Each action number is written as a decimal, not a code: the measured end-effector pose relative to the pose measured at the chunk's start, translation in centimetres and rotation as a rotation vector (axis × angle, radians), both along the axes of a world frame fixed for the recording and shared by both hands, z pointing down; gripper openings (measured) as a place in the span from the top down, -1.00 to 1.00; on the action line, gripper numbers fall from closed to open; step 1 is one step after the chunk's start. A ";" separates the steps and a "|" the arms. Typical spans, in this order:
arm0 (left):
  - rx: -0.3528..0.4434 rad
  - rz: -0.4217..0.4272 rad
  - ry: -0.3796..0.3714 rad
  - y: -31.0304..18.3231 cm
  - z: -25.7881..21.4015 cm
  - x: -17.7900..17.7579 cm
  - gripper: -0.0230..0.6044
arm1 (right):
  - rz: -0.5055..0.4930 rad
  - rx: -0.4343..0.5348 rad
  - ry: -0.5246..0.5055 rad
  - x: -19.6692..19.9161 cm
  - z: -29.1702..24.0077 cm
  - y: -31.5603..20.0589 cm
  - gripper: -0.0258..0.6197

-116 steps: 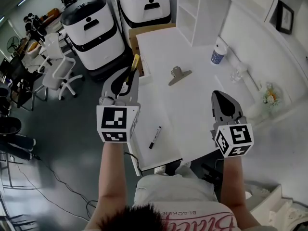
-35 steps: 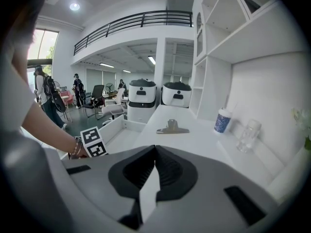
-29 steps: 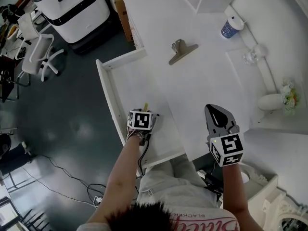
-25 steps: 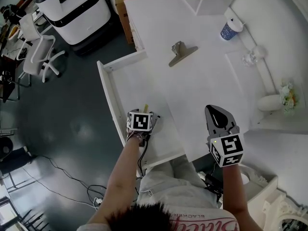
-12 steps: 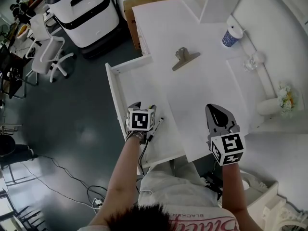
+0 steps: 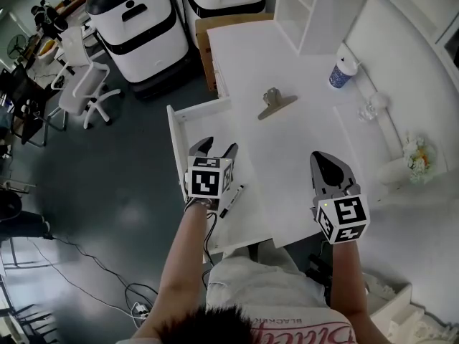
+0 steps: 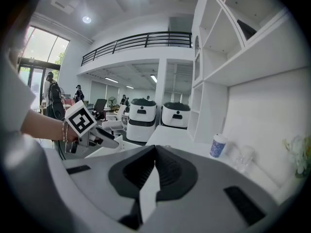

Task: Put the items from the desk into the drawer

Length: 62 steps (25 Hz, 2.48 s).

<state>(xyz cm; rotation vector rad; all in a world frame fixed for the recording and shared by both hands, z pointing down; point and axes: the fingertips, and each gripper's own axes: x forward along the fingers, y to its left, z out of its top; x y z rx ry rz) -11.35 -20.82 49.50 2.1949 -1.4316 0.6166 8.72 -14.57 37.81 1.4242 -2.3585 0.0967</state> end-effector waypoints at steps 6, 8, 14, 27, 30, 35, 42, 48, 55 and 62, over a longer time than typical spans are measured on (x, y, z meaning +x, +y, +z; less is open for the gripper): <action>0.178 0.011 -0.005 -0.8 -7.3 0.6 0.05 | -0.002 0.061 -0.012 0.8 -2.5 -0.1 0.90; 0.234 0.017 -0.007 -0.9 -9.7 0.8 0.05 | 0.000 0.087 -0.021 1.0 -3.6 -0.4 0.90; 0.459 0.013 0.001 -1.0 -16.6 0.5 0.05 | 0.009 0.161 -0.042 1.3 -6.4 -1.2 0.90; 0.872 -0.004 -0.007 -0.1 -26.2 0.2 0.72 | 0.027 0.257 -0.039 2.5 -10.2 -2.5 0.90; 0.903 -0.013 0.013 -0.3 -27.2 0.1 0.90 | 0.029 0.272 -0.036 2.8 -10.9 -2.9 0.90; 0.895 -0.001 0.010 -1.9 -27.3 0.8 0.90 | 0.035 0.291 -0.034 3.5 -11.6 -4.0 0.90; 0.771 0.115 0.020 -7.0 -24.0 4.4 0.89 | 0.033 0.289 -0.014 4.4 -11.0 -6.6 0.90; 0.622 0.236 0.039 -11.6 -19.3 8.2 0.48 | 0.026 0.253 -0.004 5.0 -8.9 -9.4 0.90; 0.452 0.306 0.028 -15.7 -12.3 10.7 0.19 | 0.021 0.188 -0.004 5.8 -5.7 -12.1 0.90; 0.315 0.349 0.022 -18.1 -5.8 12.8 0.19 | 0.003 0.112 0.007 6.1 -1.9 -13.7 0.90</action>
